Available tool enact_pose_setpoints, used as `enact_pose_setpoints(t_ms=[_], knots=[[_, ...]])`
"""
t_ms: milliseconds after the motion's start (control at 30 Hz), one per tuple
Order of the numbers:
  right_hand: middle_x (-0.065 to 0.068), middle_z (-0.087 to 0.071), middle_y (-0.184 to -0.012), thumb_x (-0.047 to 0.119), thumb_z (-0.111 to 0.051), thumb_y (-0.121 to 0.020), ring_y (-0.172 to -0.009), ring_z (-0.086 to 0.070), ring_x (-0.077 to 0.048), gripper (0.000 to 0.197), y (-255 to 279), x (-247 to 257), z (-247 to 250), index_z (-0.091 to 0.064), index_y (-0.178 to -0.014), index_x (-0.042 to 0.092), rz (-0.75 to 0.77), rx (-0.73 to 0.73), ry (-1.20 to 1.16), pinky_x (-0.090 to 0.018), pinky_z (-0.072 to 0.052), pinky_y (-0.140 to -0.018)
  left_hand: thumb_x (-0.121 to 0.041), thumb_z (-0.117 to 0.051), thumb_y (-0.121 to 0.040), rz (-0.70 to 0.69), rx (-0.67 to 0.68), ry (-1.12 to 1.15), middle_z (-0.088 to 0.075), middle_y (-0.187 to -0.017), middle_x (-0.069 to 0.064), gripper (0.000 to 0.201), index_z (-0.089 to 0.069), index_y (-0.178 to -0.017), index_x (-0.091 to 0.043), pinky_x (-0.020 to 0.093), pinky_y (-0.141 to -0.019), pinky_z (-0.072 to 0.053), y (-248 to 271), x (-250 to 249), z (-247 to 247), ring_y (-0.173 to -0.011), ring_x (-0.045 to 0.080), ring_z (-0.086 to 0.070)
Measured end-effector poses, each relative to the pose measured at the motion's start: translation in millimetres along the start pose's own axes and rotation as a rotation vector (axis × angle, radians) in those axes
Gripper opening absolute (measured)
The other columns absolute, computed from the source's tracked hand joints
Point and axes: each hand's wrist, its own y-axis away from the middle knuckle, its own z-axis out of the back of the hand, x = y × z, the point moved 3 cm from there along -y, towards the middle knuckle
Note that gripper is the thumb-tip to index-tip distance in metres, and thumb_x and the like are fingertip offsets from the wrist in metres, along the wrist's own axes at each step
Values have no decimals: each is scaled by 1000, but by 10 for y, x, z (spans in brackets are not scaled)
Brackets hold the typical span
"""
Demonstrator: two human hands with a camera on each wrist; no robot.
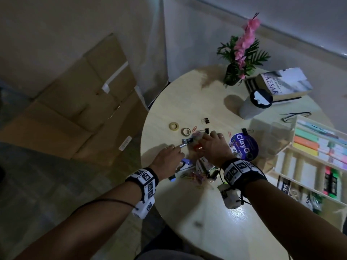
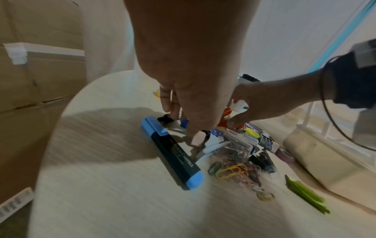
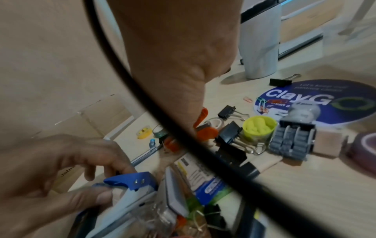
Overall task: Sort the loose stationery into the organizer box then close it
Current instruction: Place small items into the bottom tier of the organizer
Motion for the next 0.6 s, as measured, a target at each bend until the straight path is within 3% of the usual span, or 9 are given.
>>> enact_pose_setpoints(t_ms=[67,133,200,300,367,500,600], knots=[[-14,-65,-119,38,-70,-86,-105,-60,-37,46,83,19,133,-67,-125,13,-2,-66,-70,-53,-47,-99,-6,-56,-91,11,30,36,-66,-109,9,19,-68,-103,-14,42,-80,-57,-64,1,54,-100,30,-65],[-14,-62,-111,40,-64,-87,-95,-64,-37,42,242,27,269,-67,-117,12,-23,-139,-277,-46,-52,-86,-9,-59,-93,21,61,42,-69,-102,10,14,-71,-99,-12,43,-79,-58,-106,44,116,-96,31,-65],[-6,-56,-111,36,-72,-84,-88,-62,-28,43,484,-12,371,-61,-119,13,-107,-187,-521,-34,-50,-70,-9,-65,-90,31,53,44,-70,-102,10,14,-72,-101,-14,44,-81,-57,-116,93,178,-98,30,-63],[7,-58,-98,33,-78,-84,-79,-56,-7,40,994,-126,468,-55,-114,21,-227,-283,-777,-23,-45,-65,-6,-61,-92,67,-23,103,-70,-103,9,23,-72,-110,-15,42,-80,-57,-100,126,290,-97,31,-67],[10,-63,-85,33,-79,-88,-70,-60,-5,35,1405,-236,462,-54,-110,24,-274,-289,-911,-17,-43,-60,-7,-59,-97,124,-93,253,-72,-102,10,18,-71,-108,-13,38,-75,-53,-95,43,409,-94,30,-69],[5,-71,-81,34,-68,-100,-68,-65,-10,17,2239,-619,148,-55,-110,29,-503,-298,-1037,-34,-50,-61,-14,-63,-102,52,-233,569,-75,-93,6,10,-72,-105,-11,30,-66,-50,-99,-526,713,-81,17,-68],[2,-72,-84,21,-63,-104,-72,-67,-8,7,2828,-907,-32,-61,-111,22,-681,-411,-1137,-33,-51,-67,-17,-72,-98,-33,-290,755,-78,-87,1,11,-77,-105,-13,29,-67,-58,-173,-1180,836,-75,8,-73]])
